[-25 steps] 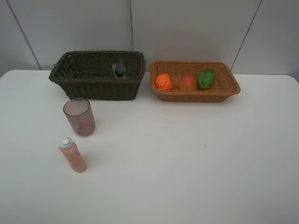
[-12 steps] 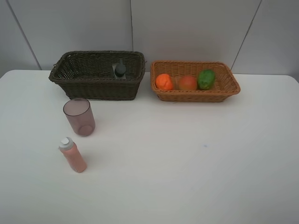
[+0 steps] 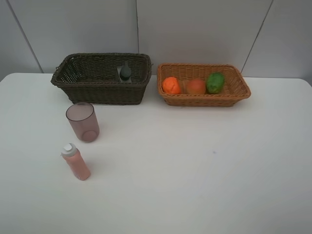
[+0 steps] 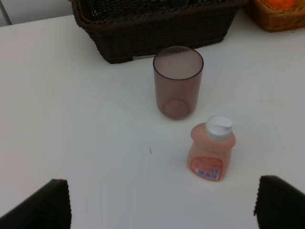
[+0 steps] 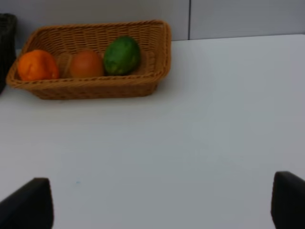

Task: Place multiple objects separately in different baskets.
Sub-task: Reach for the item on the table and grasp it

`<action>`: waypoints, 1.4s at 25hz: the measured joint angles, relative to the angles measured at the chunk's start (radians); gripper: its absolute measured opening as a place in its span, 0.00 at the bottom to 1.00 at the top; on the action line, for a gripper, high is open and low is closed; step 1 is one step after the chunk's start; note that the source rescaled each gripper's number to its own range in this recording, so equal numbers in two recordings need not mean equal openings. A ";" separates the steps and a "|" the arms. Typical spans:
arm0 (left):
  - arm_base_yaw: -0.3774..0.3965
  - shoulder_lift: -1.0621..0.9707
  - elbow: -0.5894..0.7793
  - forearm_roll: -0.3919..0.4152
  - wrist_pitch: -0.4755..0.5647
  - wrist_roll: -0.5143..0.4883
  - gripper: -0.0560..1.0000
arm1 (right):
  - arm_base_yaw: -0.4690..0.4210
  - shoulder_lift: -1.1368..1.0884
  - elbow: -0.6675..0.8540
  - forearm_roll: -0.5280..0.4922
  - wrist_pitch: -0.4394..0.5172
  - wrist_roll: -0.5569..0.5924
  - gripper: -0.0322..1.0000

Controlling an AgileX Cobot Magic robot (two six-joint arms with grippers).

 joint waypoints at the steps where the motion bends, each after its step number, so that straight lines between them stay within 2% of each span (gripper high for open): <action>1: 0.000 0.000 0.000 0.000 0.000 0.000 1.00 | -0.037 0.000 0.000 0.000 -0.002 -0.002 1.00; 6: 0.000 0.000 0.000 0.000 0.000 0.000 1.00 | -0.229 0.000 0.000 0.000 -0.003 -0.003 1.00; 8: 0.000 0.000 0.000 0.000 0.000 0.000 1.00 | -0.253 0.000 0.000 0.002 -0.003 -0.004 1.00; 35: 0.000 0.000 0.000 0.000 0.000 0.000 1.00 | -0.254 0.000 0.000 0.004 -0.003 -0.007 1.00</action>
